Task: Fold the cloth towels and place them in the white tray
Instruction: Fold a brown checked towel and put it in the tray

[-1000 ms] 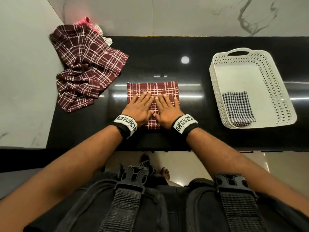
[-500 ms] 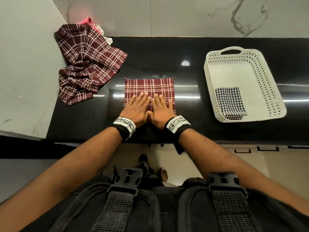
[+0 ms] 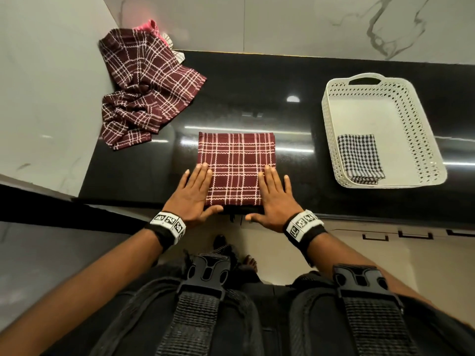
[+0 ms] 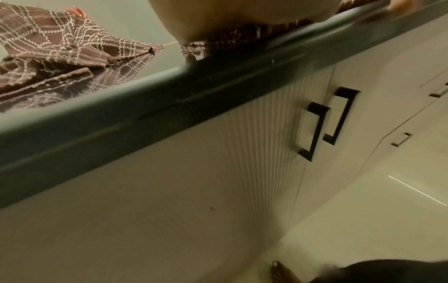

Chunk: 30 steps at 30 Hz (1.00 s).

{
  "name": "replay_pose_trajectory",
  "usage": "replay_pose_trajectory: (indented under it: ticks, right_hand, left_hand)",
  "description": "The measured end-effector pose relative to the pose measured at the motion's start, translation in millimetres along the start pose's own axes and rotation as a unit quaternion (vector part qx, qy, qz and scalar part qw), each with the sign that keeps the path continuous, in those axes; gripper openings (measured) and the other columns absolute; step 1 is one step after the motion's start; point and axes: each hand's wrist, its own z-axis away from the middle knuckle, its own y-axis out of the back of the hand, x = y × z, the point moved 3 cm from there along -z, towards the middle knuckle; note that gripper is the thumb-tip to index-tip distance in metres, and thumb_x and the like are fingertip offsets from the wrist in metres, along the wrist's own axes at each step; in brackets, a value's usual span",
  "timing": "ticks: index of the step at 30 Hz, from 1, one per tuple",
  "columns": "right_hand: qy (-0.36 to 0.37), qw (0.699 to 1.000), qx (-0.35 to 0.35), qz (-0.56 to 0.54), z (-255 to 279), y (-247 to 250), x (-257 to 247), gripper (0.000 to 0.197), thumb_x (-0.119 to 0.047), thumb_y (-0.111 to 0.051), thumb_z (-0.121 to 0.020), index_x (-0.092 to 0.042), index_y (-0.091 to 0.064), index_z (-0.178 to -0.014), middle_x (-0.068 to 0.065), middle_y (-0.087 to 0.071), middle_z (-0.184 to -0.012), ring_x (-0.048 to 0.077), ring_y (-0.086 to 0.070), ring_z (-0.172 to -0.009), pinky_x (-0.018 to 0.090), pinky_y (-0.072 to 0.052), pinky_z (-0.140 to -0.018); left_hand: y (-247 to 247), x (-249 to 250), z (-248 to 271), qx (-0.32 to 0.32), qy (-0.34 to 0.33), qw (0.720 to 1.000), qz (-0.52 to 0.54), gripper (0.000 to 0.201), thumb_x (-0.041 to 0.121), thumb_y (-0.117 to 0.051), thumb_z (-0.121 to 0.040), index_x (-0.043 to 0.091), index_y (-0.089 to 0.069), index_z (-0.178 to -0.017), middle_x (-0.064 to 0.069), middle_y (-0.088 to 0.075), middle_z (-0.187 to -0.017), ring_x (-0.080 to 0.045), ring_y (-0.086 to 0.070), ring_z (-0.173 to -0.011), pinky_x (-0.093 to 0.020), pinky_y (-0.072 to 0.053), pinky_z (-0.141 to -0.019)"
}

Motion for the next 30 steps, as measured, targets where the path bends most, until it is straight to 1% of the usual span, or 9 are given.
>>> replay_pose_trajectory:
  ticks: [3, 6, 9, 13, 15, 17, 23, 26, 30]
  right_hand:
    - [0.017, 0.999, 0.034, 0.026, 17.3, -16.0, -0.2, 0.122, -0.05, -0.074, -0.078, -0.017, 0.014, -0.156, 0.01, 0.022, -0.163, 0.027, 0.026, -0.147, 0.055, 0.013, -0.116]
    - [0.023, 0.994, 0.103, 0.009, 34.3, -23.2, 0.3, 0.107, -0.007, -0.074, -0.075, -0.017, -0.007, -0.158, 0.009, -0.003, -0.166, 0.025, 0.004, -0.152, 0.052, 0.004, -0.118]
    - [0.033, 0.987, 0.136, -0.084, 45.7, -21.0, 2.8, 0.083, -0.01, -0.07, -0.077, -0.019, -0.034, -0.152, 0.003, -0.025, -0.162, 0.019, -0.016, -0.151, 0.053, -0.008, -0.123]
    - [-0.007, 0.947, 0.163, -0.278, 53.5, 2.1, 8.9, 0.038, -0.01, -0.066, -0.087, -0.022, -0.068, -0.122, -0.006, -0.061, -0.135, 0.012, -0.05, -0.132, 0.045, -0.026, -0.12]
    - [-0.053, 0.912, 0.192, -0.36, 53.1, 15.8, 9.1, 0.024, -0.014, -0.065, -0.092, -0.022, -0.073, -0.113, -0.01, -0.071, -0.109, 0.012, -0.066, -0.106, 0.038, -0.047, -0.103]
    - [-0.094, 0.883, 0.203, -0.414, 43.4, 27.6, 7.5, 0.019, -0.023, -0.061, -0.097, -0.022, -0.072, -0.112, -0.01, -0.073, -0.1, 0.008, -0.068, -0.095, 0.033, -0.054, -0.09]
    - [-0.217, 0.866, 0.227, -0.389, -2.7, 42.2, 9.7, 0.025, -0.028, -0.05, -0.102, -0.009, -0.065, -0.097, 0.005, -0.068, -0.091, 0.023, -0.064, -0.087, 0.03, -0.044, -0.071]
    - [-0.265, 0.868, 0.228, -0.354, -16.8, 40.1, 9.7, 0.025, -0.03, -0.047, -0.103, -0.011, -0.059, -0.09, 0.011, -0.067, -0.093, 0.028, -0.062, -0.085, 0.03, -0.04, -0.071]
    - [-0.291, 0.887, 0.207, -0.291, -23.7, 41.1, 11.3, 0.028, -0.033, -0.039, -0.104, -0.011, -0.052, -0.093, 0.015, -0.065, -0.094, 0.036, -0.062, -0.086, 0.033, -0.039, -0.069]
  left_hand:
    - [-4.6, 4.5, 19.0, 0.001, -0.016, 1.0, -0.021, 0.105, 0.051, -0.059, -0.084, 0.003, 0.0, -0.157, -0.016, 0.006, -0.165, -0.029, 0.009, -0.153, -0.05, -0.007, -0.124]
    - [-4.9, 4.7, 31.2, 0.048, -0.035, 0.998, 0.02, 0.1, 0.01, -0.07, -0.073, 0.002, -0.016, -0.156, -0.018, -0.011, -0.164, -0.03, -0.008, -0.153, -0.047, -0.016, -0.123]
    - [-2.2, -5.5, 44.0, 0.084, -0.061, 0.983, 0.15, 0.086, 0.001, -0.077, -0.065, 0.006, -0.046, -0.145, -0.011, -0.035, -0.158, -0.023, -0.029, -0.148, -0.041, -0.028, -0.12]
    - [20.1, -26.5, 50.6, 0.124, 0.011, 0.926, 0.357, 0.04, 0.003, -0.074, -0.078, 0.02, -0.068, -0.114, 0.003, -0.067, -0.123, -0.011, -0.062, -0.115, -0.04, -0.051, -0.1]
    - [34.9, -31.5, 43.1, 0.124, 0.049, 0.914, 0.383, 0.019, 0.015, -0.07, -0.088, 0.02, -0.067, -0.107, 0.003, -0.071, -0.1, -0.013, -0.067, -0.089, -0.039, -0.055, -0.081]
    - [45.8, -34.0, 30.1, 0.106, 0.065, 0.911, 0.394, 0.021, 0.031, -0.061, -0.096, 0.018, -0.064, -0.113, 0.001, -0.071, -0.097, -0.014, -0.066, -0.084, -0.034, -0.053, -0.076]
    - [50.4, -40.4, -11.3, 0.078, 0.118, 0.917, 0.373, 0.026, 0.04, -0.046, -0.102, 0.015, -0.051, -0.101, -0.007, -0.068, -0.092, -0.022, -0.063, -0.081, -0.034, -0.046, -0.071]
    - [46.8, -40.2, -25.8, 0.07, 0.156, 0.922, 0.347, 0.031, 0.043, -0.042, -0.103, 0.015, -0.043, -0.09, -0.013, -0.065, -0.087, -0.033, -0.062, -0.078, -0.043, -0.05, -0.07]
    - [48.3, -34.6, -38.0, 0.068, 0.193, 0.933, 0.296, 0.033, 0.043, -0.038, -0.104, 0.012, -0.043, -0.095, -0.022, -0.065, -0.093, -0.043, -0.061, -0.083, -0.048, -0.05, -0.073]
